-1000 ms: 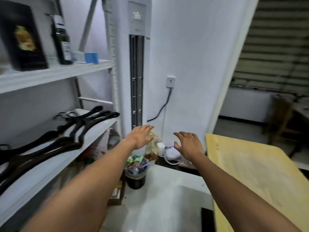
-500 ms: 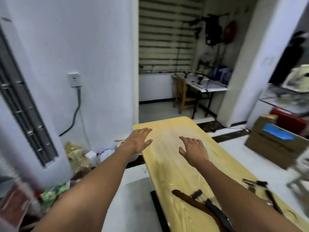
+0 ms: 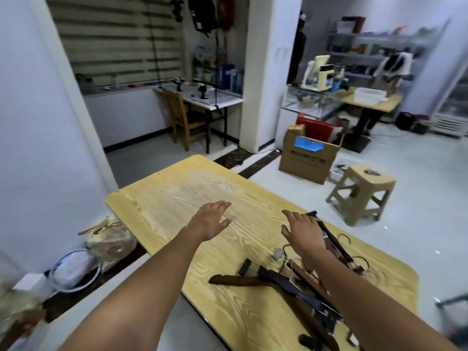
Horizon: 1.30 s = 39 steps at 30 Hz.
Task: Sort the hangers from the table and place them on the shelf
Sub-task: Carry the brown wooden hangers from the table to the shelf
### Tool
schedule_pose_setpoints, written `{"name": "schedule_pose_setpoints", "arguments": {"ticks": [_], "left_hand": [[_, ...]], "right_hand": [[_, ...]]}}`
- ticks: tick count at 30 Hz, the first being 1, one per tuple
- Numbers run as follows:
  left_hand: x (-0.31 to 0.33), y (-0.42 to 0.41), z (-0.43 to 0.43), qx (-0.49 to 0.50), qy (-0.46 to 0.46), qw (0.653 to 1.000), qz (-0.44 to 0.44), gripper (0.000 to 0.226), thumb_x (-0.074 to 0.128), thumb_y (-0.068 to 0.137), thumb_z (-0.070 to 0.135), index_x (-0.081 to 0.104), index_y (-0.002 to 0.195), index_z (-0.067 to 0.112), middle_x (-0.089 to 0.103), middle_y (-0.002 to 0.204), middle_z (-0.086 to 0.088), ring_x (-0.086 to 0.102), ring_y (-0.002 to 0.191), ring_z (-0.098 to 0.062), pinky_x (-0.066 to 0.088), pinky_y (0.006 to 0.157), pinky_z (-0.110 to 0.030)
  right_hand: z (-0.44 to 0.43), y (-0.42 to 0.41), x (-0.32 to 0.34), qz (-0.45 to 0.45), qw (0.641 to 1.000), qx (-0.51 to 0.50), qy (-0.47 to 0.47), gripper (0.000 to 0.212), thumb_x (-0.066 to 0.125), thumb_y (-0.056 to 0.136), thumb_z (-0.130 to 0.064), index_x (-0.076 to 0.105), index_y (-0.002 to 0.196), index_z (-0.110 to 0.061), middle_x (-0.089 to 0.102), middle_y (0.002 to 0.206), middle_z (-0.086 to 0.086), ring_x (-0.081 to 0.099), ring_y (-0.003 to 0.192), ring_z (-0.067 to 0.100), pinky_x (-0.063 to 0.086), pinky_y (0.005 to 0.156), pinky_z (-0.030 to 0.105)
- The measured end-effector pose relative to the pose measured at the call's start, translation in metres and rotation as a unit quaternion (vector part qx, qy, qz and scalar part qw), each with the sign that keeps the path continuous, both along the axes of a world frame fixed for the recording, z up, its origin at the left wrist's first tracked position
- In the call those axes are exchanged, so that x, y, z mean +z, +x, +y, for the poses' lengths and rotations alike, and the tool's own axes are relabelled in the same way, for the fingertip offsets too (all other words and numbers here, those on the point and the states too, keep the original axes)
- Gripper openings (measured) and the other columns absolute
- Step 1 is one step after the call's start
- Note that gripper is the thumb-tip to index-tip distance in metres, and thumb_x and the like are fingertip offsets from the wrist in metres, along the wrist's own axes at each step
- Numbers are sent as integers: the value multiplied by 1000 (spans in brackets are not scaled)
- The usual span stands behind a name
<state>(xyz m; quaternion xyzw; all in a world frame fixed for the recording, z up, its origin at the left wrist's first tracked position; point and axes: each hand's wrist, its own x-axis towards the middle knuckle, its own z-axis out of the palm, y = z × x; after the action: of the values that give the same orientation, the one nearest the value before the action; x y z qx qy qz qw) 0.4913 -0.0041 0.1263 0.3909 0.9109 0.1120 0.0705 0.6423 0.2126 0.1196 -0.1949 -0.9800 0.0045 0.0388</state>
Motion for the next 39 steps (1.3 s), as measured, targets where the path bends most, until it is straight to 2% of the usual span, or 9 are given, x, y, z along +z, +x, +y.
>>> {"name": "schedule_pose_setpoints", "arguments": {"ticks": [5, 9, 13, 23, 28, 31, 35, 39], "left_hand": [[-36, 9, 29, -52, -23, 998, -40, 56, 35, 99, 43, 17, 148, 25, 19, 156, 2, 18, 143, -19, 11, 118, -33], [-65, 19, 43, -82, -43, 994, -59, 56, 35, 98, 42, 18, 148, 24, 19, 156, 2, 19, 143, -19, 13, 118, -33], [-89, 29, 54, -105, -63, 989, -77, 55, 35, 99, 41, 18, 148, 23, 20, 156, 1, 20, 142, -20, 15, 117, -33], [-116, 28, 84, -108, -68, 988, -90, 53, 35, 99, 38, 19, 148, 23, 22, 155, 1, 21, 141, -19, 12, 116, -30], [-125, 19, 102, -93, -67, 989, -98, 52, 36, 99, 38, 21, 147, 24, 25, 154, 2, 24, 140, -19, 16, 116, -31], [-126, 15, 116, -90, -60, 989, -95, 53, 36, 99, 38, 20, 147, 23, 25, 154, 1, 24, 140, -19, 18, 116, -32], [-127, 11, 133, -91, -54, 990, -89, 53, 36, 99, 38, 21, 147, 23, 27, 153, 1, 26, 139, -19, 19, 115, -31], [-124, 8, 140, -86, -51, 992, -78, 52, 36, 99, 37, 21, 147, 23, 26, 153, 2, 24, 139, -19, 16, 116, -31]], "right_hand": [[13, 36, -29, -29, 998, -52, -13, 52, 40, 97, -39, 28, 145, -21, 46, 141, 4, 40, 131, 24, 29, 110, 38], [15, 56, -56, -56, 993, -91, -41, 57, 41, 94, -54, 33, 141, -23, 48, 139, 4, 45, 128, 25, 31, 107, 40], [14, 74, -85, -108, 985, -112, -79, 53, 40, 97, -45, 29, 144, -22, 40, 146, 4, 37, 134, 24, 28, 110, 38], [30, 80, -135, -192, 963, -135, -131, 84, 66, 83, -45, 18, 147, -20, 31, 148, 7, 28, 138, 28, 24, 114, 42], [43, 75, -150, -244, 956, -104, -121, 101, 72, 80, -32, 2, 152, -16, 18, 155, 9, 19, 143, 28, 13, 117, 43], [49, 71, -154, -249, 958, -88, -111, 100, 72, 80, -27, 4, 152, -13, 18, 154, 10, 20, 141, 29, 15, 117, 44], [49, 65, -159, -255, 956, -93, -109, 93, 71, 81, -29, 11, 149, -10, 23, 149, 13, 31, 132, 35, 30, 110, 45], [43, 63, -161, -233, 964, -97, -89, 72, 62, 87, -22, 20, 144, -8, 33, 142, 12, 43, 121, 36, 39, 99, 43]]}}
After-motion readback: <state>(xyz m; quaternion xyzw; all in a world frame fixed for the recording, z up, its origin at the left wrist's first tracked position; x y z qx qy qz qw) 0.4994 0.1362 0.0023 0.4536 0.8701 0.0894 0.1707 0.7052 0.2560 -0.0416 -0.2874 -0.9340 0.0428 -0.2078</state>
